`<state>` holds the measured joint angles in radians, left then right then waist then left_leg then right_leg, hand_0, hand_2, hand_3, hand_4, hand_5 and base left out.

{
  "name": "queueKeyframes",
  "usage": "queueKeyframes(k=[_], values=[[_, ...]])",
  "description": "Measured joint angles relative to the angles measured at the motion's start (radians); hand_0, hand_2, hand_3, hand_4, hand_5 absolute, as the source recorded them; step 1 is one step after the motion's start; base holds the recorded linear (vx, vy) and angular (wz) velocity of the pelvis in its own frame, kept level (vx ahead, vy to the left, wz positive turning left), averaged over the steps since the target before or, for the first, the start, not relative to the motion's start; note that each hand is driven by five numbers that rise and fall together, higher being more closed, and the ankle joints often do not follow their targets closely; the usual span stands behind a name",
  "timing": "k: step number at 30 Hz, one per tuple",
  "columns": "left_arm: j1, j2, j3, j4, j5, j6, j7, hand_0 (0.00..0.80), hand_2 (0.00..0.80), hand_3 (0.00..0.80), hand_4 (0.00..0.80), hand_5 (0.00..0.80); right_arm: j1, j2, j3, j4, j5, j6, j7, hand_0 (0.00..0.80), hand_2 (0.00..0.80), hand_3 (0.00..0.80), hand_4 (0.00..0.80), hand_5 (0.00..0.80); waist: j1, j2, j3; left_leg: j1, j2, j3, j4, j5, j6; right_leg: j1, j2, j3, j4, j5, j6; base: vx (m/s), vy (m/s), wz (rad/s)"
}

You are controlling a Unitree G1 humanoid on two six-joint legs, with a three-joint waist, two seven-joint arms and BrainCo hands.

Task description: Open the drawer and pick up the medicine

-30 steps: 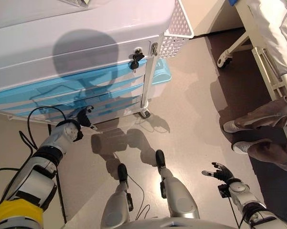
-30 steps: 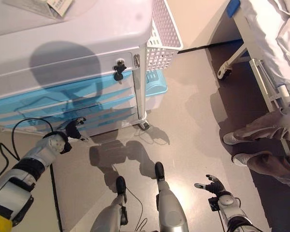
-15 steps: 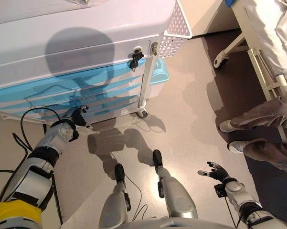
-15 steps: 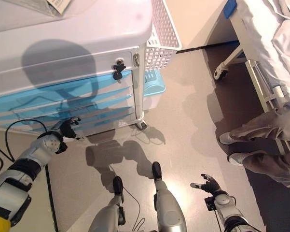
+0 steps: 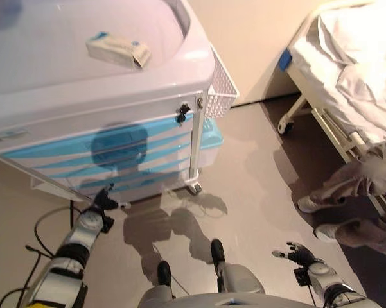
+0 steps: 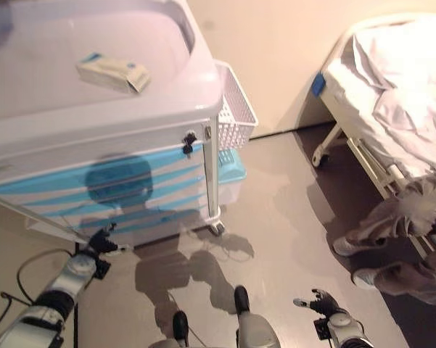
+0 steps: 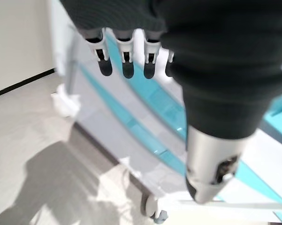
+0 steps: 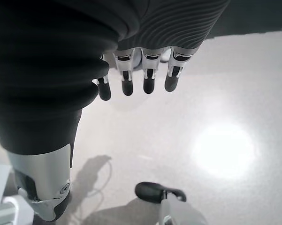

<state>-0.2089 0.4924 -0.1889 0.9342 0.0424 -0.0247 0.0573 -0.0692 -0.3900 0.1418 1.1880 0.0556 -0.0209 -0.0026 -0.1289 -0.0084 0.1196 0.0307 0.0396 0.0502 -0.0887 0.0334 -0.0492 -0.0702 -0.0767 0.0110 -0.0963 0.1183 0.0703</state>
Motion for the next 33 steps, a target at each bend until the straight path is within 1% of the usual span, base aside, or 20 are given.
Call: queueKeyframes(k=[1,2,4,5,6,7,9,11,12,13,14,16,18,21,25,29,33], values=[[0.017,-0.016,0.015,0.000,-0.001,0.000,0.000,0.000,0.000,0.000,0.000,0.000,0.012,0.000,-0.012,0.003,-0.003,0.002,0.000,0.000,0.000,0.000,0.000,0.000,0.005,0.008,-0.015,0.003,0.000,0.000,-0.001,-0.003,0.000,0.001,0.002,0.000,0.000,-0.001,0.000,0.000,0.000,0.00],[0.059,-0.046,0.035,0.000,-0.025,-0.001,0.000,0.000,0.000,0.000,0.000,0.000,0.026,-0.003,-0.017,0.021,-0.007,0.008,0.000,0.000,0.000,0.000,0.000,0.000,0.022,0.029,-0.045,0.008,0.002,-0.001,-0.004,-0.011,0.004,0.008,0.003,-0.003,0.000,-0.003,-0.001,0.000,0.000,0.00],[0.084,-0.065,0.050,0.004,-0.029,0.002,-0.002,0.000,0.000,0.000,0.000,0.000,0.037,-0.005,-0.021,0.029,-0.007,0.008,0.001,0.000,0.000,0.000,0.000,0.000,0.020,0.041,-0.059,0.012,0.002,-0.003,-0.004,-0.013,0.002,0.009,0.005,-0.004,0.000,-0.005,-0.002,0.049,-0.017,0.06],[0.116,-0.084,0.076,0.019,-0.040,-0.001,-0.007,0.000,0.000,0.000,0.000,0.000,0.034,-0.005,-0.030,0.048,-0.009,0.011,0.001,0.000,0.000,0.000,0.000,0.000,0.034,0.056,-0.078,0.013,0.004,-0.011,-0.004,-0.013,0.001,0.018,0.002,-0.016,0.000,-0.008,-0.007,0.050,-0.014,0.12],[0.130,-0.096,0.092,0.033,-0.049,-0.001,-0.008,0.000,0.000,0.000,0.000,0.000,0.034,-0.005,-0.036,0.055,-0.009,0.013,0.001,0.000,0.000,0.000,0.000,0.000,0.034,0.061,-0.084,0.019,0.005,-0.017,-0.004,-0.013,0.001,0.027,0.002,-0.021,0.000,-0.008,-0.006,0.044,-0.009,0.18],[0.157,-0.112,0.091,0.062,-0.065,0.001,-0.014,0.000,0.000,0.000,0.000,0.000,0.043,-0.006,-0.054,0.067,-0.009,0.018,0.000,0.000,0.000,0.000,0.000,0.000,0.030,0.058,-0.093,0.035,0.008,-0.023,-0.003,-0.014,0.000,0.040,0.006,-0.024,0.000,-0.013,-0.006,0.017,0.001,0.14],[0.169,-0.123,0.089,0.109,-0.066,-0.001,-0.019,0.000,0.000,0.000,0.000,0.000,0.048,-0.009,-0.054,0.076,-0.009,0.023,0.000,0.000,0.000,0.000,0.000,0.000,0.037,0.063,-0.112,0.039,0.010,-0.029,-0.004,-0.014,-0.001,0.048,0.007,-0.029,0.000,-0.018,-0.010,0.009,0.001,0.10],[0.184,-0.130,0.096,0.184,-0.066,0.007,-0.020,0.000,0.000,0.000,0.000,0.000,0.046,-0.009,-0.054,0.076,-0.009,0.025,0.000,0.000,0.000,0.000,0.000,0.000,0.040,0.065,-0.125,0.047,0.011,-0.035,-0.004,-0.014,-0.001,0.063,0.007,-0.039,0.000,-0.021,-0.014,-0.004,0.007,0.09],[0.192,-0.135,0.099,0.200,-0.066,0.009,-0.020,0.000,0.000,0.000,0.000,0.000,0.049,-0.009,-0.054,0.076,-0.008,0.026,0.001,0.000,0.000,0.000,0.000,0.000,0.039,0.058,-0.127,0.047,0.011,-0.039,-0.004,-0.014,-0.001,0.066,0.006,-0.044,0.000,-0.022,-0.012,0.004,0.006,0.13],[0.201,-0.142,0.096,0.213,-0.067,0.018,-0.023,0.000,0.000,0.000,0.000,0.000,0.058,-0.009,-0.054,0.077,-0.008,0.026,0.001,0.000,0.000,0.000,0.000,0.000,0.033,0.058,-0.136,0.049,0.010,-0.044,-0.002,-0.015,-0.001,0.065,0.006,-0.046,0.000,-0.024,-0.010,0.012,0.011,0.14],[0.205,-0.146,0.093,0.222,-0.067,0.016,-0.029,0.000,0.000,0.000,0.000,0.000,0.067,-0.007,-0.054,0.080,-0.008,0.027,0.001,0.000,0.000,0.000,0.000,0.000,0.039,0.053,-0.144,0.047,0.010,-0.049,-0.004,-0.014,-0.001,0.068,0.006,-0.050,0.000,-0.025,-0.011,0.005,0.018,0.12],[0.219,-0.160,0.127,0.252,-0.078,0.016,-0.029,0.000,0.000,0.000,0.000,0.000,0.067,-0.002,-0.054,0.081,-0.008,0.027,0.001,0.000,0.000,0.000,0.000,0.000,0.042,0.052,-0.153,0.051,0.009,-0.051,-0.002,-0.015,-0.001,0.073,0.007,-0.052,0.000,-0.025,-0.008,0.000,0.008,0.03],[0.238,-0.174,0.132,0.283,-0.078,0.019,-0.033,0.000,0.000,0.000,0.000,0.000,0.075,0.000,-0.054,0.083,-0.008,0.027,0.001,0.000,0.000,0.000,0.000,0.000,0.041,0.048,-0.155,0.062,0.009,-0.052,0.000,-0.016,-0.001,0.085,0.007,-0.053,0.000,-0.027,-0.007,0.000,0.000,0.00],[0.256,-0.187,0.134,0.345,-0.078,0.022,-0.040,0.000,0.000,0.000,0.000,0.000,0.085,0.005,-0.054,0.096,-0.009,0.027,0.004,0.000,0.000,0.000,0.000,0.000,0.057,0.042,-0.168,0.064,0.009,-0.054,-0.003,-0.019,-0.001,0.096,0.006,-0.059,0.000,-0.031,-0.006,0.000,0.005,0.01],[0.282,-0.196,0.134,0.361,-0.077,0.031,-0.051,0.000,0.000,0.000,0.000,0.000,0.101,0.008,-0.054,0.118,-0.015,0.028,0.014,0.000,0.000,0.000,0.000,0.000,0.070,0.041,-0.173,0.068,0.009,-0.064,-0.003,-0.020,0.000,0.102,0.005,-0.069,0.000,-0.038,-0.012,-0.007,0.009,0.08],[0.294,-0.204,0.132,0.382,-0.073,0.038,-0.057,0.000,0.000,0.000,0.000,0.000,0.103,0.017,-0.053,0.123,-0.025,0.028,0.017,0.000,0.000,0.000,0.000,0.000,0.071,0.044,-0.174,0.065,0.009,-0.078,-0.001,-0.019,0.000,0.105,0.005,-0.078,0.000,-0.039,-0.012,-0.012,0.012,0.07],[0.301,-0.209,0.132,0.382,-0.072,0.039,-0.058,0.000,0.000,0.000,0.000,0.000,0.104,0.018,-0.052,0.123,-0.026,0.028,0.018,0.000,0.000,0.000,0.000,0.000,0.073,0.044,-0.174,0.065,0.010,-0.082,0.001,-0.018,0.000,0.108,0.006,-0.082,0.000,-0.039,-0.010,-0.004,0.005,0.03]])
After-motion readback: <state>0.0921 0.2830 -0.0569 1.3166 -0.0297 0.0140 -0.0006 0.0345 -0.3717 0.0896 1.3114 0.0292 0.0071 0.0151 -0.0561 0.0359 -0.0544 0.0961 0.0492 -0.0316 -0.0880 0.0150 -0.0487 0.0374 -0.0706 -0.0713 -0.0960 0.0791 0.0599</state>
